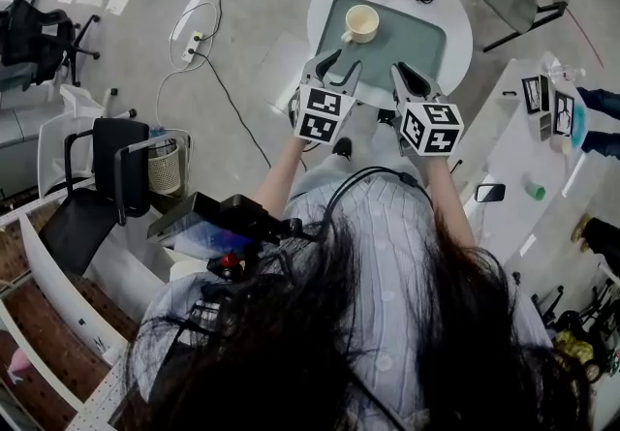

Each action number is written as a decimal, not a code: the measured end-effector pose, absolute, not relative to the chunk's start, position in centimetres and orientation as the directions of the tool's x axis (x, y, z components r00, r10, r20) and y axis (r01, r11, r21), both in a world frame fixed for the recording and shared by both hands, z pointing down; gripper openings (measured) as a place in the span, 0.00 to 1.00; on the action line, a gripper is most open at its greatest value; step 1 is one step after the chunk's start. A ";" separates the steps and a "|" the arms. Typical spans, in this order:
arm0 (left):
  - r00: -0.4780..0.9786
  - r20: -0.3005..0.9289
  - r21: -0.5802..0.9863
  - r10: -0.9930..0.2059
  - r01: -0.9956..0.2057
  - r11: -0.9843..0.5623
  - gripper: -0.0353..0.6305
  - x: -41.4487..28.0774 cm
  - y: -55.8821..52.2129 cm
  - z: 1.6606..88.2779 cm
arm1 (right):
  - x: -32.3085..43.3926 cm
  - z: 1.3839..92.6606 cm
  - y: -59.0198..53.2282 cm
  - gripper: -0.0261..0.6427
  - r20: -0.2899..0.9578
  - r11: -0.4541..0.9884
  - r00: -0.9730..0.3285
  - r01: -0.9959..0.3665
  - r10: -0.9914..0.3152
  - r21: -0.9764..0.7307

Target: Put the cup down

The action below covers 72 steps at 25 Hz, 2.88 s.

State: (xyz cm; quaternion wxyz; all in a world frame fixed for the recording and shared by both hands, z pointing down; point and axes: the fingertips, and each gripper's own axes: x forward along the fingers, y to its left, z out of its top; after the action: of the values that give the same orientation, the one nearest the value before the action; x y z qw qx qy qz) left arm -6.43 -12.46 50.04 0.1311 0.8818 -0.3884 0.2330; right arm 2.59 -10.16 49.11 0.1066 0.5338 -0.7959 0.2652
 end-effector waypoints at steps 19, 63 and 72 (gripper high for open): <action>0.626 0.501 0.076 -0.598 -0.720 -0.690 0.10 -9.9 -6.8 49.6 | 0.4 48.2 -4.0 0.14 0.456 0.190 -0.300 -0.944 -0.838 -0.271; 0.521 0.520 0.093 -0.677 -0.822 -0.562 0.08 -3.2 16.0 48.7 | 7.6 48.3 17.4 0.13 0.403 0.323 -0.436 -0.891 -0.805 -0.319; 0.509 0.507 0.104 -0.696 -0.837 -0.537 0.08 -3.3 20.6 48.3 | 6.8 47.7 21.4 0.13 0.390 0.372 -0.472 -0.876 -0.791 -0.305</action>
State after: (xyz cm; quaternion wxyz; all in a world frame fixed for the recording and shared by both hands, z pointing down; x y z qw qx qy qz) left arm -3.35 20.63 48.29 0.1707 0.8517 -0.4500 0.2073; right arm 6.84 21.36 47.70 0.0890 0.5061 -0.8236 0.2400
